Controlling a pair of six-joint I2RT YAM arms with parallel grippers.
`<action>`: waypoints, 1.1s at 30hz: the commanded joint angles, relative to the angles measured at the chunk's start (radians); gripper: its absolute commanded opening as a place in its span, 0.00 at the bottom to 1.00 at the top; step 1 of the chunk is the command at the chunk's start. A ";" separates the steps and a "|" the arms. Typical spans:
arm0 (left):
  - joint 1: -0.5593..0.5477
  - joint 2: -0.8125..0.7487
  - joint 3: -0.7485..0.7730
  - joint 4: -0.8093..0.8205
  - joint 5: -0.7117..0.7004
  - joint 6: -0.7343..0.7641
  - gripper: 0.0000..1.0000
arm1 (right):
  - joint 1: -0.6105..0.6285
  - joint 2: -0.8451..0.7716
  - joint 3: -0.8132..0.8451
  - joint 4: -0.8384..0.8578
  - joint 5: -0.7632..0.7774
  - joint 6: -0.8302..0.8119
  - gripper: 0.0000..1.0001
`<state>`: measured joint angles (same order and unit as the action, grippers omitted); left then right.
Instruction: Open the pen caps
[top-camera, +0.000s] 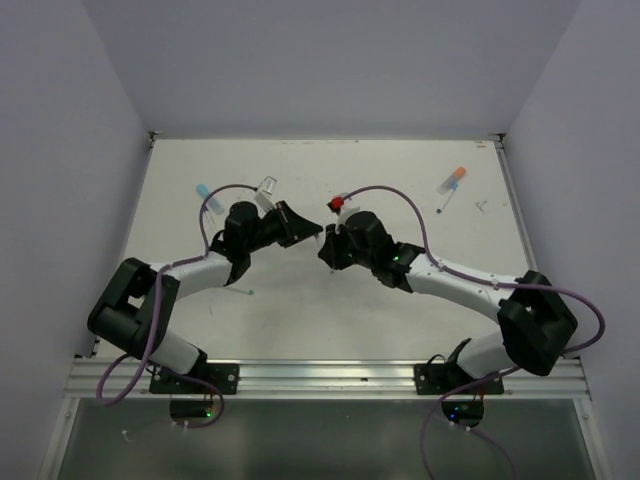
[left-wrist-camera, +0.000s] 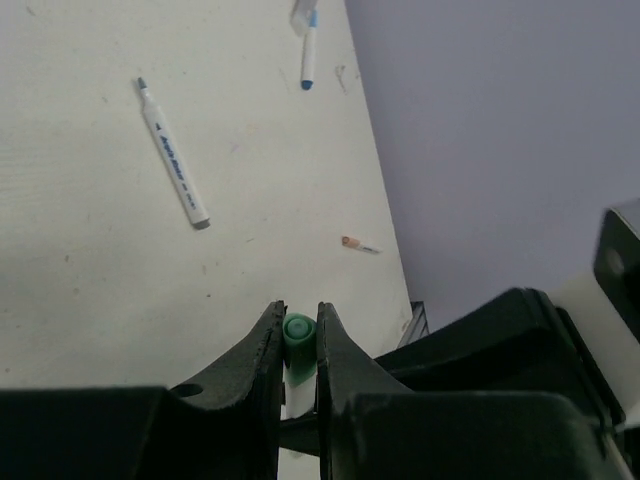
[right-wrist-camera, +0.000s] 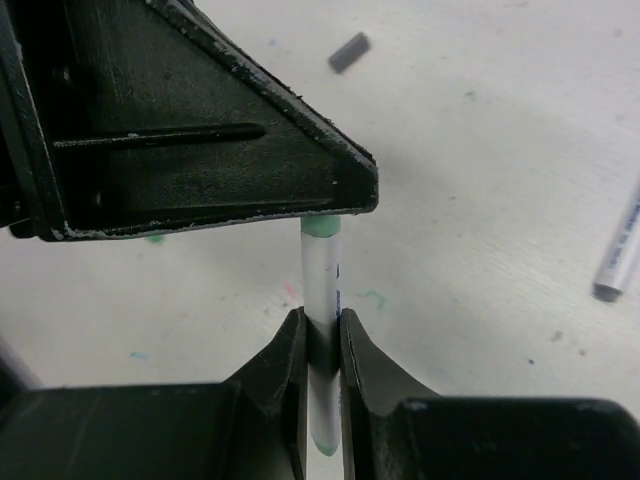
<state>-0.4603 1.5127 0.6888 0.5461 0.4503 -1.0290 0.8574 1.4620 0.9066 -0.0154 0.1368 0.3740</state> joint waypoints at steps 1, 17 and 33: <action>0.031 -0.028 -0.111 0.438 0.083 -0.023 0.00 | -0.136 -0.077 -0.095 0.094 -0.415 0.090 0.00; 0.071 -0.109 0.009 0.007 0.046 0.004 0.00 | -0.232 -0.064 -0.143 0.158 -0.584 0.092 0.00; 0.198 -0.129 0.160 -0.212 -0.069 0.093 0.00 | 0.091 -0.006 -0.020 -0.227 0.249 -0.021 0.00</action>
<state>-0.3542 1.4319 0.8726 0.1059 0.5056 -0.9554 0.9890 1.4944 0.9768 0.0238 0.3904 0.3485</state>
